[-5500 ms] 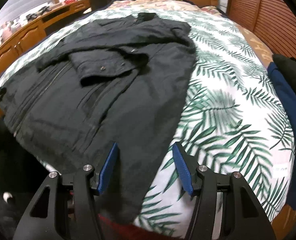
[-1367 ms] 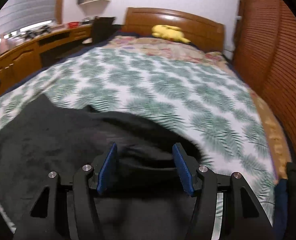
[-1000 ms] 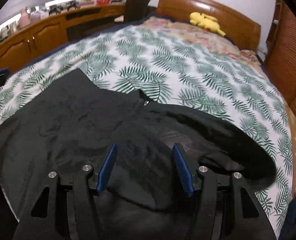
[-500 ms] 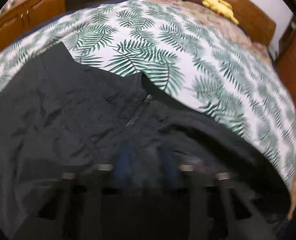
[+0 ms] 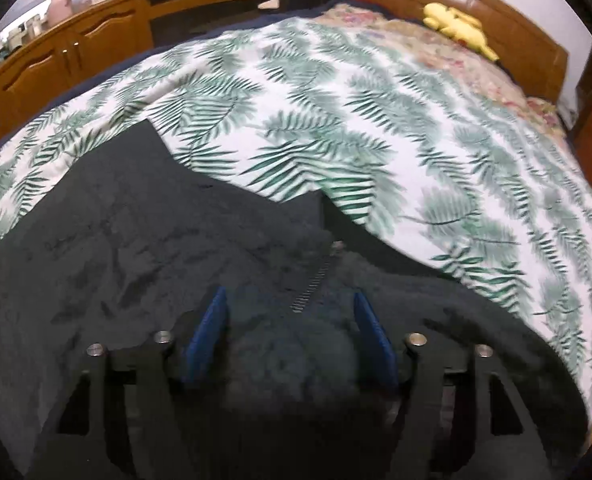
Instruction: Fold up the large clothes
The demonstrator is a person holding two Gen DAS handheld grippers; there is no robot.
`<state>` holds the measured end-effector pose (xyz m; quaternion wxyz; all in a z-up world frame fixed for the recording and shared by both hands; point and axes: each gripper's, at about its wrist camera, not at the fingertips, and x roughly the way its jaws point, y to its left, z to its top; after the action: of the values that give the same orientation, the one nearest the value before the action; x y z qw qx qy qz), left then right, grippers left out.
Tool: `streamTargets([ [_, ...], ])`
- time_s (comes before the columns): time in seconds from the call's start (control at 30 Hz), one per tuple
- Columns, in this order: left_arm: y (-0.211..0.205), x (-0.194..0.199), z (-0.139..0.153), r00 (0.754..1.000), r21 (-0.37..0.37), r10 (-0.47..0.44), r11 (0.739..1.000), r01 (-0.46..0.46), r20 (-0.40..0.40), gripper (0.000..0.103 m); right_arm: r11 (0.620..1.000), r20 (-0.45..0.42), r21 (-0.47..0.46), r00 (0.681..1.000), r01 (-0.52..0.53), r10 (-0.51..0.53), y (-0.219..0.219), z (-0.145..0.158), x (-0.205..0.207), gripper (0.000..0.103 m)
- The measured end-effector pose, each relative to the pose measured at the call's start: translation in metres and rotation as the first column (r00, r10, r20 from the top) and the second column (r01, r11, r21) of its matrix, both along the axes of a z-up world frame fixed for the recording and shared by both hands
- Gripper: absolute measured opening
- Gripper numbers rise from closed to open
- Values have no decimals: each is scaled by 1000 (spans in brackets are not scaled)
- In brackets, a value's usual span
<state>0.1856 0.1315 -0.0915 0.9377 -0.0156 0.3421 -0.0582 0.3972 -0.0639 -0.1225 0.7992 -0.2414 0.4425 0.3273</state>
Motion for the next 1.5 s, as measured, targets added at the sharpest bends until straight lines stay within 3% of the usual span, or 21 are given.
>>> streamTargets([
  [0.13,-6,2,-1,1000,7,-11,1000,11,-7,39,999,-96,-9,994,-46,45,7,-20,-1,64],
  [0.17,-8,3,-2,1000,8,-14,1000,14,-10,39,998,-117,-4,991,-64,63,8,-24,-2,51],
  [0.23,-10,4,-2,1000,11,-16,1000,16,-13,39,995,-74,-37,993,-97,94,12,-26,-11,42],
  [0.33,-11,7,-4,1000,13,-20,1000,20,-18,39,995,-30,-36,995,-95,94,7,-22,-10,18],
  [0.37,-12,7,-4,1000,14,-21,1000,21,-17,39,995,-17,-21,995,-95,95,5,-18,-10,5],
  [0.5,-14,8,-3,1000,9,-23,1000,24,-15,39,998,147,-19,987,-66,68,13,-3,-15,4],
  [0.6,-16,9,-4,1000,11,-24,1000,24,-19,39,998,212,-11,975,-59,60,24,6,-11,4],
  [0.87,-22,18,-3,999,14,-24,1000,24,-25,40,1000,228,11,974,-22,19,41,12,4,5],
  [0.93,-24,18,-3,999,13,-24,1000,25,-24,40,1000,221,27,975,11,-17,34,15,4,12],
  [0.97,-25,18,-3,999,15,-26,1000,26,-24,40,999,218,34,975,28,-35,31,17,4,24],
  [1.0,-25,19,-3,999,15,-28,999,28,-25,40,998,215,48,975,41,-51,26,22,4,40],
  [1.07,-29,20,-5,999,15,-34,999,34,-30,40,995,221,90,973,42,-61,10,36,0,49],
  [1.23,-38,22,-5,998,19,-51,998,52,-31,40,985,251,149,961,81,-117,-48,68,-13,50],
  [1.5,-49,29,-5,997,-11,-78,997,78,-29,40,985,328,136,933,106,-146,-134,105,-27,50],
])
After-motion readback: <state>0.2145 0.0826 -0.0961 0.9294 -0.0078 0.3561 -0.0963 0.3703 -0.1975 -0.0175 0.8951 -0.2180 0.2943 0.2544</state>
